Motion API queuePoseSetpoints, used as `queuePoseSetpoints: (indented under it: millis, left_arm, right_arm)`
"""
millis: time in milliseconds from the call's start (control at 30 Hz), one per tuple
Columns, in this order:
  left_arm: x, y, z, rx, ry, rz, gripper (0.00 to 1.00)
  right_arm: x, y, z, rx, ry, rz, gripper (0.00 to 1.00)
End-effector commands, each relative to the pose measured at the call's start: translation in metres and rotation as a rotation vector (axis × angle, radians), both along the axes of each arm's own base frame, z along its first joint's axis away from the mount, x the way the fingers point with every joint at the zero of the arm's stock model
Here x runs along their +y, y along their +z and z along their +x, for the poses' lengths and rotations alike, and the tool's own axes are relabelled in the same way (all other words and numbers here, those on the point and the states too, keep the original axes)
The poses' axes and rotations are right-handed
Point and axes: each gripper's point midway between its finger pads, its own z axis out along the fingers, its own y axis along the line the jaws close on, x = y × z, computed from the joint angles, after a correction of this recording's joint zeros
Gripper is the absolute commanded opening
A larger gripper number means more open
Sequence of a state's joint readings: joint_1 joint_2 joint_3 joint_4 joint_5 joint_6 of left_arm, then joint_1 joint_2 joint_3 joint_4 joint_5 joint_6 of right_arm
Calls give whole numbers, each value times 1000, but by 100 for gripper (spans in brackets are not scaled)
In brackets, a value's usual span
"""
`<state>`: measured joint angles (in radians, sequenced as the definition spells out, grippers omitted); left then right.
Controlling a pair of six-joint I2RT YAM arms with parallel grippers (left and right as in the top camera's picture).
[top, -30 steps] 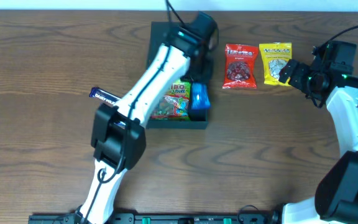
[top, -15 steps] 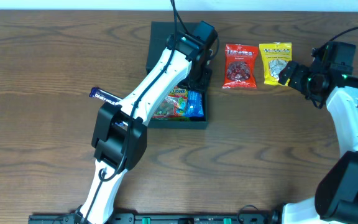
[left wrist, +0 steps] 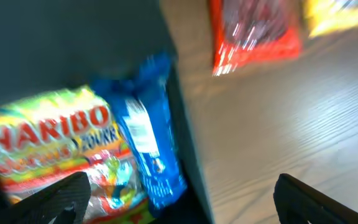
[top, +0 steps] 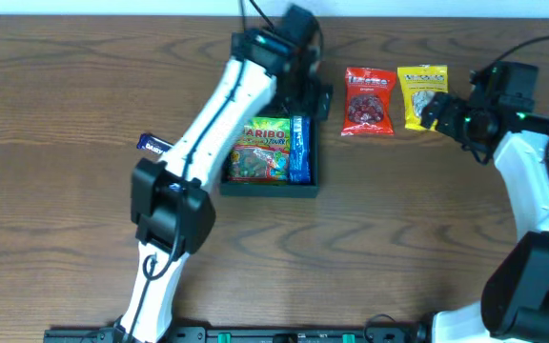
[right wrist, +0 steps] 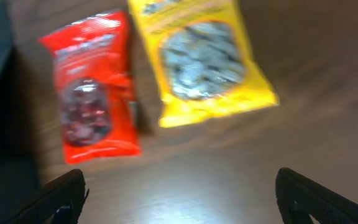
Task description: Pack container
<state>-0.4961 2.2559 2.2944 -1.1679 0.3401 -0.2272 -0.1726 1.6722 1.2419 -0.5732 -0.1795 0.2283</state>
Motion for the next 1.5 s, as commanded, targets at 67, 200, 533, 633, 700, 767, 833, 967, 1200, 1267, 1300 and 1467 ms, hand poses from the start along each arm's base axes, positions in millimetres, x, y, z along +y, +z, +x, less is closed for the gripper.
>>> queuePoseSetpoints:
  millis: [67, 200, 533, 633, 700, 767, 833, 967, 1200, 1267, 1300, 1467]
  left_arm:
    - [42, 42, 30, -116, -4, -49, 83]
    - [77, 16, 25, -37, -3, 20, 6]
    - [23, -47, 0, 23, -180, -99, 6]
    - [7, -51, -11, 22, -229, -100, 6]
    - [1, -53, -12, -4, -255, -65, 6]
    - [1, -61, -11, -29, -251, 12, 6]
    - [-1, -65, -11, -30, -239, 34, 6]
    - [2, -66, -3, -47, -188, 61, 6]
    - [10, -80, 2, -43, -145, 124, 6]
    - [7, -90, -1, -21, -154, 125, 6]
    - [4, -92, -3, -10, -162, 113, 6]
    - [-6, -104, -10, 39, -183, 63, 6]
  right_arm:
    - [66, 20, 16, -98, 204, -19, 99]
    - [86, 27, 22, -139, 239, -14, 99]
    - [63, 23, 22, -116, 144, -22, 99]
    - [59, 21, 19, -99, 134, -21, 99]
    - [58, 20, 18, -96, 132, -21, 99]
    - [58, 20, 18, -95, 132, -20, 99]
    - [58, 20, 17, -91, 132, -20, 99]
    - [58, 18, 15, -80, 133, -20, 99]
    - [58, 17, 14, -77, 136, -21, 99]
    - [58, 17, 14, -75, 135, -21, 99]
    - [58, 17, 14, -74, 135, -21, 99]
    - [58, 17, 14, -73, 135, -22, 99]
